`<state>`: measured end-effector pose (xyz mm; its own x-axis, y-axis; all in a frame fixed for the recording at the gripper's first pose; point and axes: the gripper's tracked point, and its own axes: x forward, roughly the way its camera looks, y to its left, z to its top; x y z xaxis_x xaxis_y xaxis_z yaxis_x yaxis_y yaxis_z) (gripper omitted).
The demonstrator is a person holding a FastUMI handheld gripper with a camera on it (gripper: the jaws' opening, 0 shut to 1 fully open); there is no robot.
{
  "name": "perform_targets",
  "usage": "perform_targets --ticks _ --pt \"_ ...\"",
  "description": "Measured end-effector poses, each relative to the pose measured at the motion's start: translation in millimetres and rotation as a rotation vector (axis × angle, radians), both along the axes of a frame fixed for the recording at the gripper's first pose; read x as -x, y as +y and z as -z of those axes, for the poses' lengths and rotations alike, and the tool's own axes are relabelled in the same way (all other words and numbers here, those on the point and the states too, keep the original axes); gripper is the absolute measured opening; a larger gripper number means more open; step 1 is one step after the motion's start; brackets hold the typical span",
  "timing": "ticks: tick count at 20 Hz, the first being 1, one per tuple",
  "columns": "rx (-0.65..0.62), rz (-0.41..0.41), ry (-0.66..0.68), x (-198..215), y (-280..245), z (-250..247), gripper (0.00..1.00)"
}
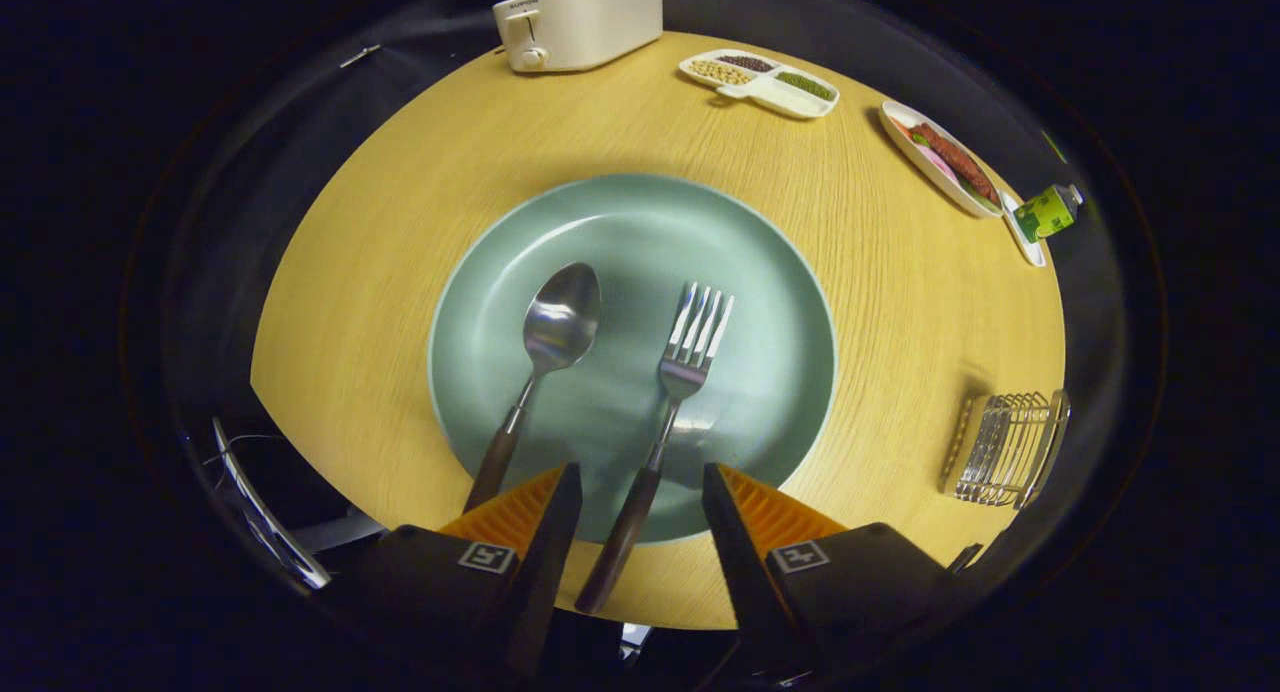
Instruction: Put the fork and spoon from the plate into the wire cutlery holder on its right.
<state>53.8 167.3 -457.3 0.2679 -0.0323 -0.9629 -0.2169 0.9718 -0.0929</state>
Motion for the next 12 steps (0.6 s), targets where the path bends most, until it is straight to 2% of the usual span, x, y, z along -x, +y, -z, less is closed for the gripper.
perform_targets --ticks 2,3,5,6,8,9,10,12 --pt "0.001 0.002 0.008 -4 -1 5 0.65" --pt "0.007 0.007 0.015 -5 -3 6 0.65" --pt "0.006 0.027 0.013 -10 -7 6 0.5" --pt "0.006 0.037 0.025 -11 -9 6 0.35" --pt "-0.033 0.047 0.012 -16 -6 6 0.2" --pt "-0.032 0.044 0.009 -18 -9 3 0.21" --pt "-0.04 0.043 0.017 -17 -9 5 0.12" --pt "-0.078 0.039 0.037 -16 -6 3 0.09"
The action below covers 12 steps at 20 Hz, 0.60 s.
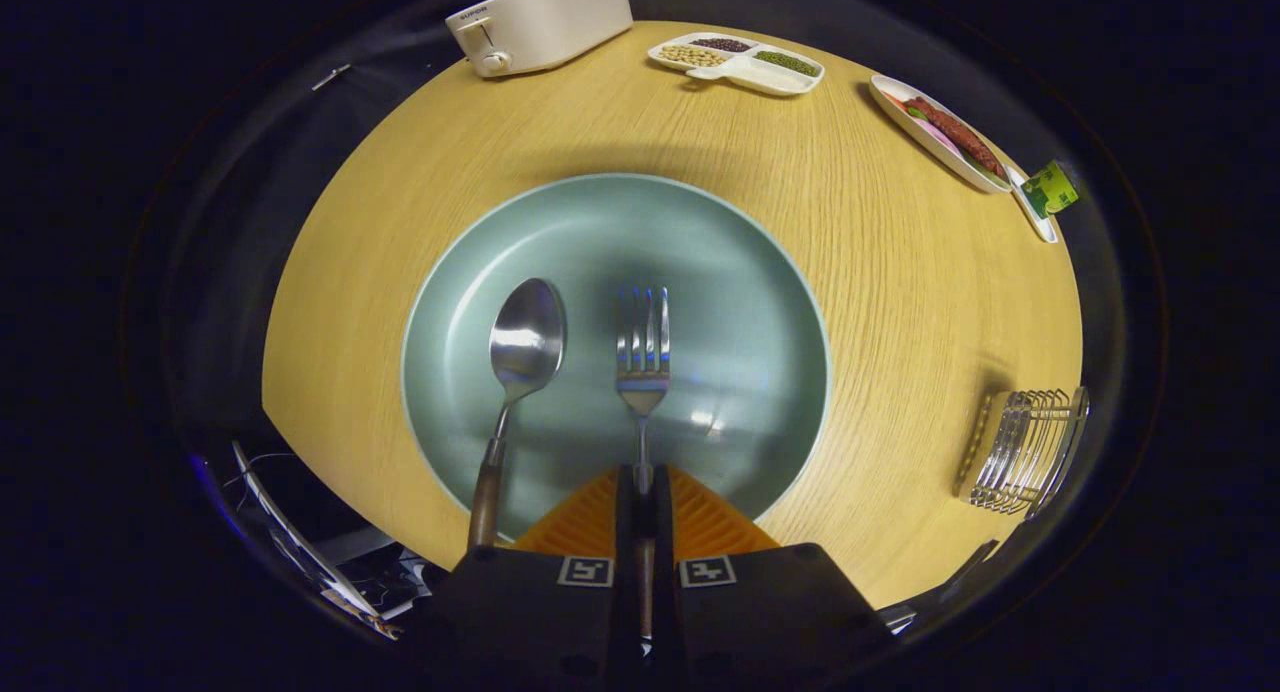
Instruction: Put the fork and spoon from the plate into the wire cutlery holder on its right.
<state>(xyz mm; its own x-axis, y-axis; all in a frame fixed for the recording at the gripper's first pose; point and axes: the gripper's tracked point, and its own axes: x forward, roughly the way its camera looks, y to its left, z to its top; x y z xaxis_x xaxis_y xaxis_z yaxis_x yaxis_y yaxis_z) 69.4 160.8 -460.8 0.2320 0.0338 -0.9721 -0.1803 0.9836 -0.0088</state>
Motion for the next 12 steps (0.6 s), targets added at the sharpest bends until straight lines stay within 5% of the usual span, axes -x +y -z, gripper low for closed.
perform_targets --ticks 12 --pt "-0.186 0.061 -0.061 -6 -28 -88 0.09"
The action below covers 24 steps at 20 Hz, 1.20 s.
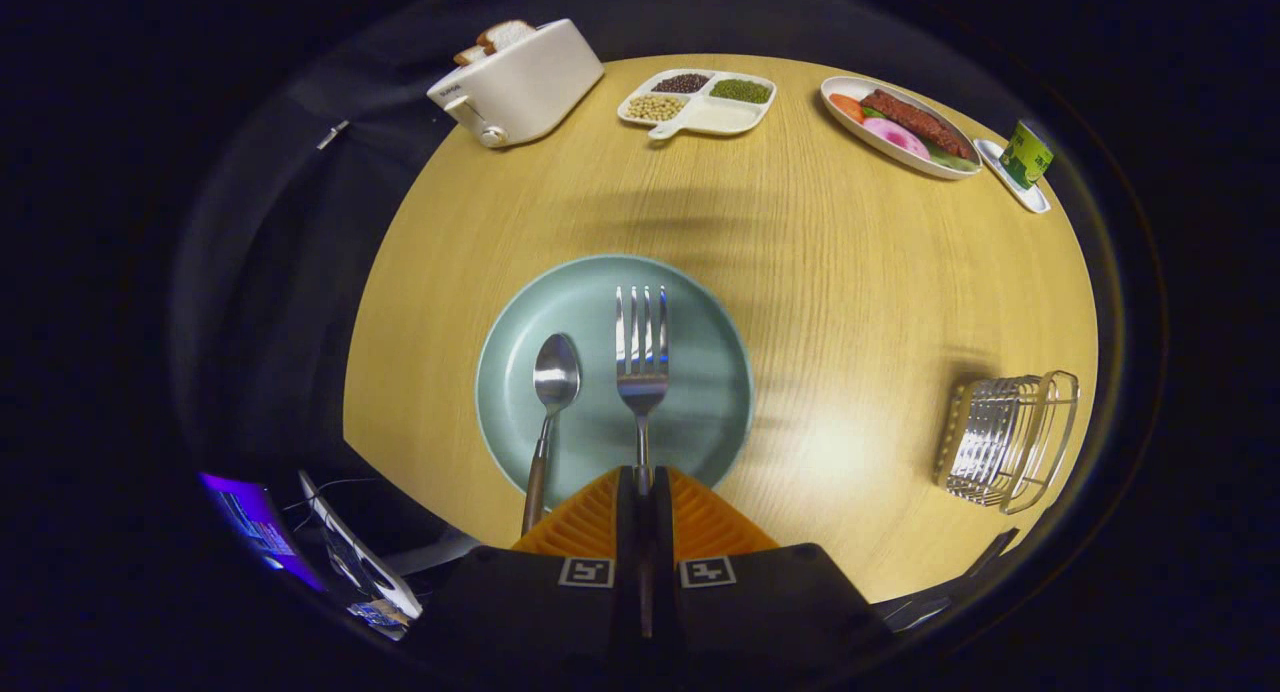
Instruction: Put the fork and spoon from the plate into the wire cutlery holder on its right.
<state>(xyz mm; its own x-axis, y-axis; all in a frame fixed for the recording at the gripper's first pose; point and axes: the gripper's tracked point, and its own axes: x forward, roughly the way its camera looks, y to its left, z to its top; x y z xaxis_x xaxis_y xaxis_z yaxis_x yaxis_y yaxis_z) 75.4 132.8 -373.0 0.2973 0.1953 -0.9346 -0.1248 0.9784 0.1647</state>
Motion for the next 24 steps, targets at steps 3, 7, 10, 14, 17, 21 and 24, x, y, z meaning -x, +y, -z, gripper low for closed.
perform_targets --ticks 3,7,10,14,17,21,24 --pt "-0.02 0.001 -0.035 4 -33 -39 0.09" --pt "-0.011 -0.001 -0.048 16 -95 -82 0.09" --pt "0.048 -0.022 -0.031 27 -149 -101 0.09" --pt "0.1 -0.023 0.001 39 -202 -108 0.09" --pt "0.146 -0.05 0.066 49 -231 -95 0.09" --pt "0.184 -0.101 0.145 55 -246 -71 0.09" --pt "0.199 -0.117 0.224 53 -251 -50 0.09"
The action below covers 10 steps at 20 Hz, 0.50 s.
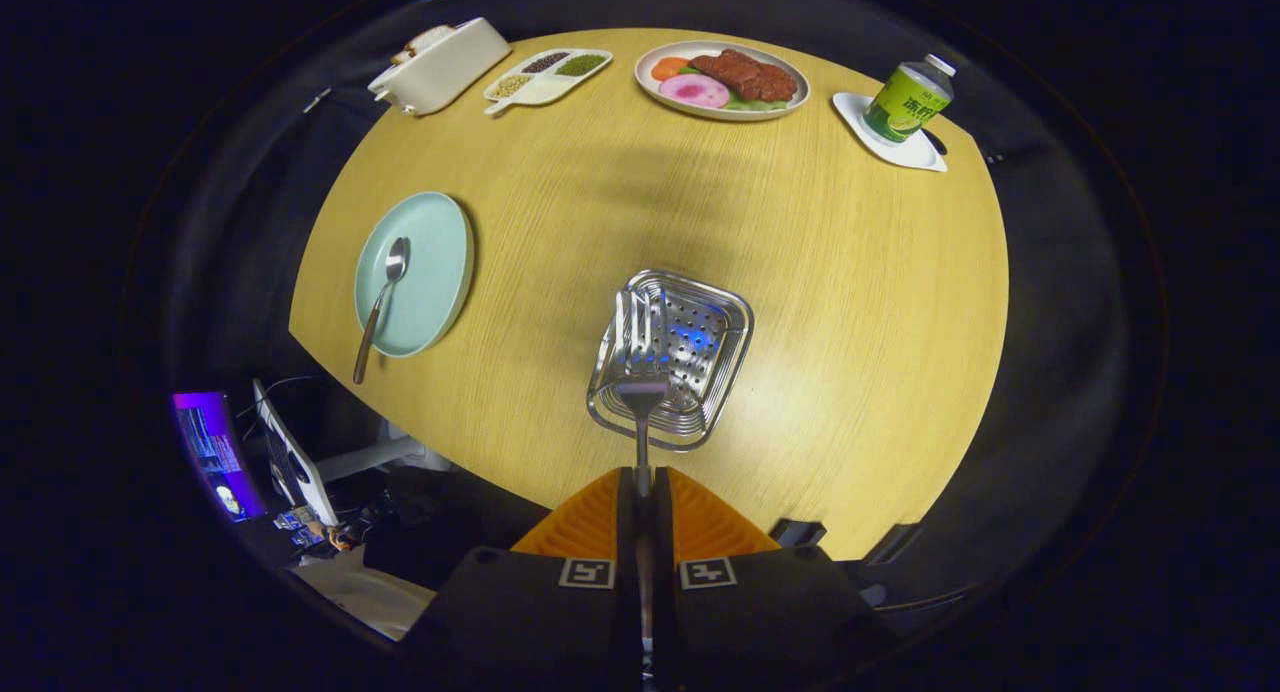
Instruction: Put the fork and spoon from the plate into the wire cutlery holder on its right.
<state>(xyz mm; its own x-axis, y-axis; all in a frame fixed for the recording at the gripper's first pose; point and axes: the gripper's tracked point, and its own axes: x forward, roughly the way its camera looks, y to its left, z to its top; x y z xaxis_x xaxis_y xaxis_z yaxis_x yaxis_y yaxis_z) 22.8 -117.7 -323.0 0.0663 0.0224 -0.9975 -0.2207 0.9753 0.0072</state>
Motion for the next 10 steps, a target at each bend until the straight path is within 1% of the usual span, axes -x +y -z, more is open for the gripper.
perform_targets --ticks 3,6,10 --pt "0.013 0.025 0.093 -4 -4 13 0.09" --pt "0.019 0.063 0.223 1 0 19 0.09" --pt "0.042 0.093 0.306 -2 0 19 0.09"
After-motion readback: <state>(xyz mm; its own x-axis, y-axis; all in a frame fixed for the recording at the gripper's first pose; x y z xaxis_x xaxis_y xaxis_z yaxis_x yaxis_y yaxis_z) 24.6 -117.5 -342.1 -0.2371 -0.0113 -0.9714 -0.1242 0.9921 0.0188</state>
